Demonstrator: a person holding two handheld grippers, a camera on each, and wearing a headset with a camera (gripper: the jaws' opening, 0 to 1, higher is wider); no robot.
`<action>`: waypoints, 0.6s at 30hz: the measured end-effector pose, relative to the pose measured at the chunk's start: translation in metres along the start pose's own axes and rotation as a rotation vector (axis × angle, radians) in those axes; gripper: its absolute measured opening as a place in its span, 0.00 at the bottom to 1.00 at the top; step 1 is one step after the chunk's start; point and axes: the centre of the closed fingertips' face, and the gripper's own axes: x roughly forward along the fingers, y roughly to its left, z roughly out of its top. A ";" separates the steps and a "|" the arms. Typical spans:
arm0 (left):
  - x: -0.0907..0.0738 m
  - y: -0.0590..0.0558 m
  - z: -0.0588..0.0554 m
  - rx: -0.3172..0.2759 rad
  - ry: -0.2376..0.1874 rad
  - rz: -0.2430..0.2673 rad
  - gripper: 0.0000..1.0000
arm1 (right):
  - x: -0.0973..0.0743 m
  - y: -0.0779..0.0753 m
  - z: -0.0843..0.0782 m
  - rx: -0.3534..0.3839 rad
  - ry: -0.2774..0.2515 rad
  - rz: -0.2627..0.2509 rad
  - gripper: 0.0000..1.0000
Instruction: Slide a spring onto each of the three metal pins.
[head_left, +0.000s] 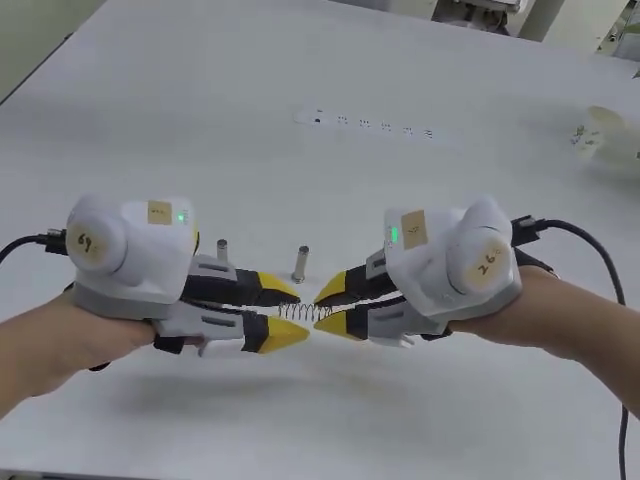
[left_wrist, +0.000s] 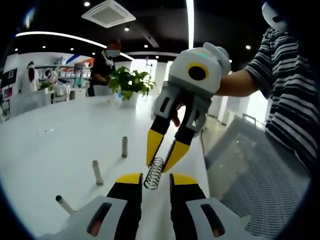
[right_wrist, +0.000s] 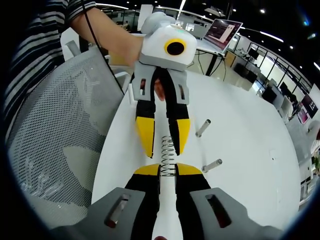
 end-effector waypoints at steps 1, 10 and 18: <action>0.000 0.000 0.001 -0.003 -0.001 -0.001 0.13 | 0.000 -0.001 0.000 0.000 0.000 -0.001 0.08; 0.002 -0.001 0.001 0.006 -0.006 0.000 0.09 | -0.003 0.001 0.002 -0.003 -0.007 -0.002 0.08; 0.001 -0.002 0.002 0.016 -0.010 -0.006 0.04 | -0.003 0.004 0.002 -0.012 -0.008 0.003 0.08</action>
